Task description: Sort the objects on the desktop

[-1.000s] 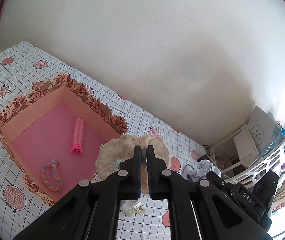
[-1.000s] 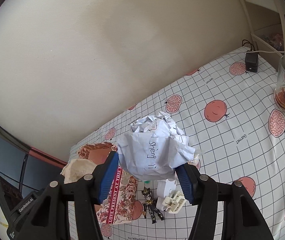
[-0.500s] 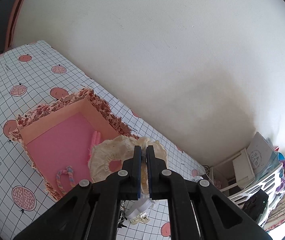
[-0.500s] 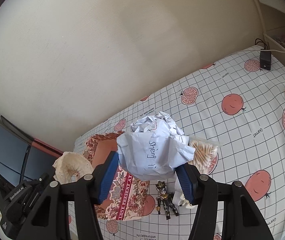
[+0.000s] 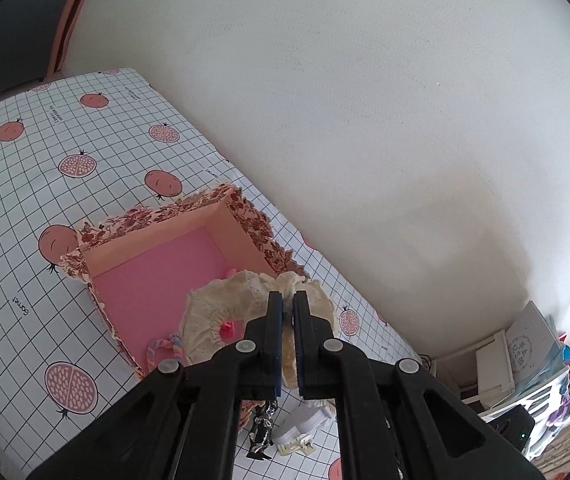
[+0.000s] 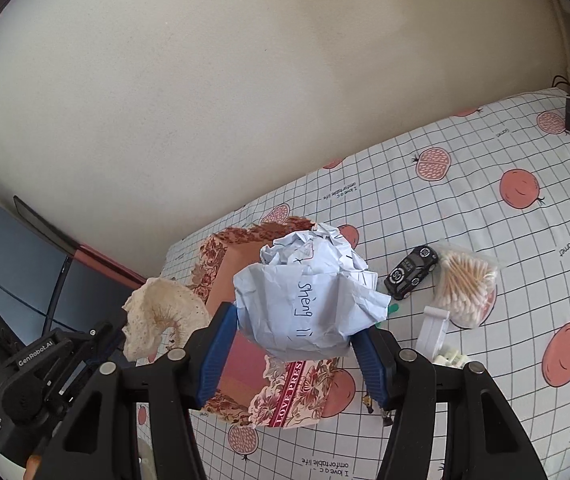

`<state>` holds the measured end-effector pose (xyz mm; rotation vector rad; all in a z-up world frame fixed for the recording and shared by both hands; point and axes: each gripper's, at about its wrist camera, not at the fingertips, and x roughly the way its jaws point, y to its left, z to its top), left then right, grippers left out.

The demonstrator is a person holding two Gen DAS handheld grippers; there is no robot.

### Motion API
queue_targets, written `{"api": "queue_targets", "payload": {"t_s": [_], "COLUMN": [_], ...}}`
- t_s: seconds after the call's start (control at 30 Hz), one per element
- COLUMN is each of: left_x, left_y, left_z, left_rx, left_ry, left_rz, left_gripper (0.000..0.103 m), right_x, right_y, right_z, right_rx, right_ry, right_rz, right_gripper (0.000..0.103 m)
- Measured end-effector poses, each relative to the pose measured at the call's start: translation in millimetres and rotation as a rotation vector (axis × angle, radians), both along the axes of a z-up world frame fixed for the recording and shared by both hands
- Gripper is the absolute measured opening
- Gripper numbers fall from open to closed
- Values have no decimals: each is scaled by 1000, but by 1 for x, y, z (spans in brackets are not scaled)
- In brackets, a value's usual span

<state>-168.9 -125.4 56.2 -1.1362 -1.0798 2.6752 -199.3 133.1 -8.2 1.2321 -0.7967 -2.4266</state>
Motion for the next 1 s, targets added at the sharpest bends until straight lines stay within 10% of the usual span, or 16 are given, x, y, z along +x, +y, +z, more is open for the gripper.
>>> {"api": "queue_targets", "payload": {"t_s": [1.0], "left_x": [3], "left_y": [-53], "left_z": [-16], "left_rx": [83], "left_ry": [-59], "left_rz": [103], "left_gripper": [5], "right_x": [6], "right_y": [-84], "right_z": [-12], "right_rx": [50], "right_ry": [37], "right_rz": [155], "right_gripper": [62]}}
